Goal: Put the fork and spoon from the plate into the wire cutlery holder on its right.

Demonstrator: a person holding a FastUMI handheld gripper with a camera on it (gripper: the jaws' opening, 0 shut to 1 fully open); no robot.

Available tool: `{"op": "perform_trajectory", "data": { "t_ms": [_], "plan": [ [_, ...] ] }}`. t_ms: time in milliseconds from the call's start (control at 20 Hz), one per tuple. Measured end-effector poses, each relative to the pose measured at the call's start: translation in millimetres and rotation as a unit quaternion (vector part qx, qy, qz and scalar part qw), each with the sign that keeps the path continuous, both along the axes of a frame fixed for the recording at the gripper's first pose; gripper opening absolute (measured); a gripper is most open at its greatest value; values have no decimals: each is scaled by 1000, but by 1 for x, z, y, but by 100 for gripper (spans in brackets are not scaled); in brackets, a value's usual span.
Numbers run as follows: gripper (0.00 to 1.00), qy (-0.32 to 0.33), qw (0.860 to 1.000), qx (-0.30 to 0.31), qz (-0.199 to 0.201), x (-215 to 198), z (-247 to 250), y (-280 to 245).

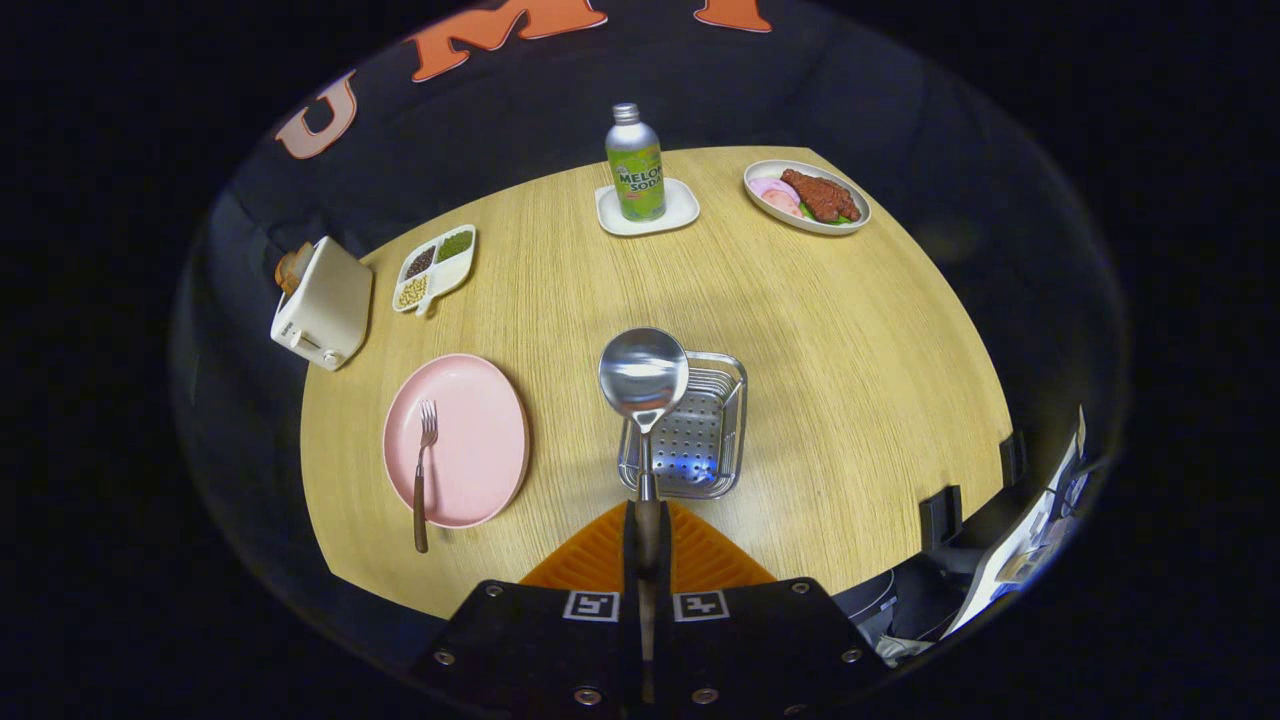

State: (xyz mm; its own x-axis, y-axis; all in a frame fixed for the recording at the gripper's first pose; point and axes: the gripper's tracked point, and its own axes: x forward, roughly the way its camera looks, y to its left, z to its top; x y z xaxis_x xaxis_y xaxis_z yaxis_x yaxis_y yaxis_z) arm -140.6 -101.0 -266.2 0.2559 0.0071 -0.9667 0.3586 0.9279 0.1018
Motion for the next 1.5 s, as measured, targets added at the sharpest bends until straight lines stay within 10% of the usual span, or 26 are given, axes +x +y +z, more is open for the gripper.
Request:
{"op": "perform_trajectory", "data": {
  "t_ms": [950, 1500],
  "plan": [
    [9, 22, 1000, -9, -14, 13, -21, -32],
    [20, -174, 983, -29, -47, 84, 35, -33]
  ]
}}
